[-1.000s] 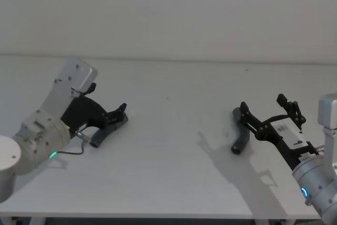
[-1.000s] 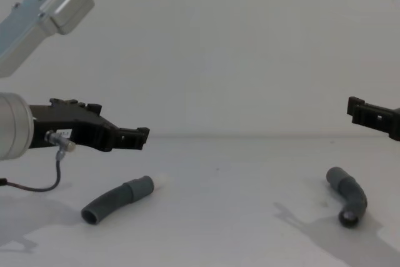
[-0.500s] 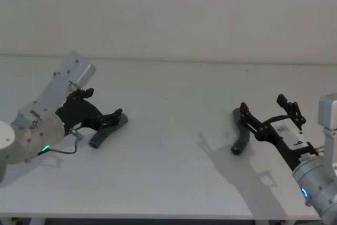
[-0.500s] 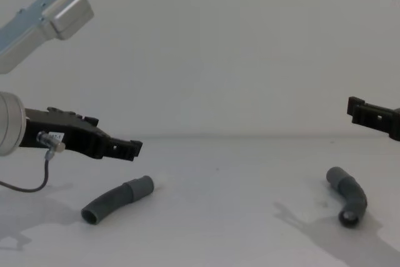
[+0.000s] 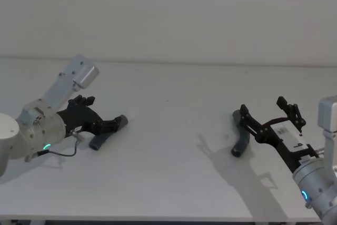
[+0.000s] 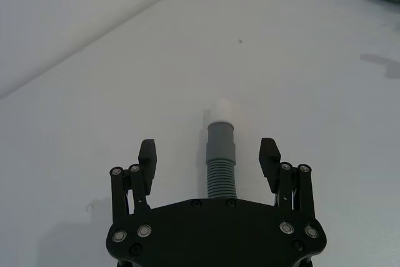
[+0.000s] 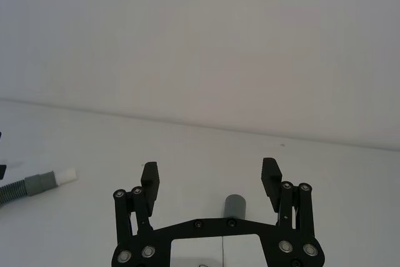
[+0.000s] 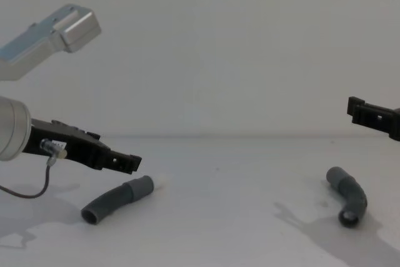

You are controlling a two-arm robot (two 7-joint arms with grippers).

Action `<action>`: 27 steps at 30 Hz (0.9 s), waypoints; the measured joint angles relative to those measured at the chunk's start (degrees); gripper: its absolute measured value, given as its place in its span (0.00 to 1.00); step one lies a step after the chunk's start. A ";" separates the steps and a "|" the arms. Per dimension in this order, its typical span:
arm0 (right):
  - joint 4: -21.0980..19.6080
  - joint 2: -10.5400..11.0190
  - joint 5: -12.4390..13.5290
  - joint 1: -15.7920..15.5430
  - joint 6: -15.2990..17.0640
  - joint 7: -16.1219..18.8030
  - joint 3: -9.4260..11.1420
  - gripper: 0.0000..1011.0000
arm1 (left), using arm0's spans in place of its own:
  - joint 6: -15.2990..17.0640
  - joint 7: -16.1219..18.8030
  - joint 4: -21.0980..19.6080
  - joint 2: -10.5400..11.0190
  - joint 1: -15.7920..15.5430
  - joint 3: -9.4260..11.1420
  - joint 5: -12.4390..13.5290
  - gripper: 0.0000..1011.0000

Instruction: Use both hands to pick up one end of the pipe from the table, align the ends, and insert them.

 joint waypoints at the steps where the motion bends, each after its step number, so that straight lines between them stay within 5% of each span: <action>1: 0.00 0.00 0.00 0.00 0.00 0.00 0.00 1.00 | 0.23 -0.27 0.56 -0.19 -0.37 0.15 0.13 0.99; 27: 0.00 0.00 0.00 0.00 0.00 0.00 0.00 1.00 | 1.50 -2.62 7.66 -3.36 -3.84 1.27 1.26 0.99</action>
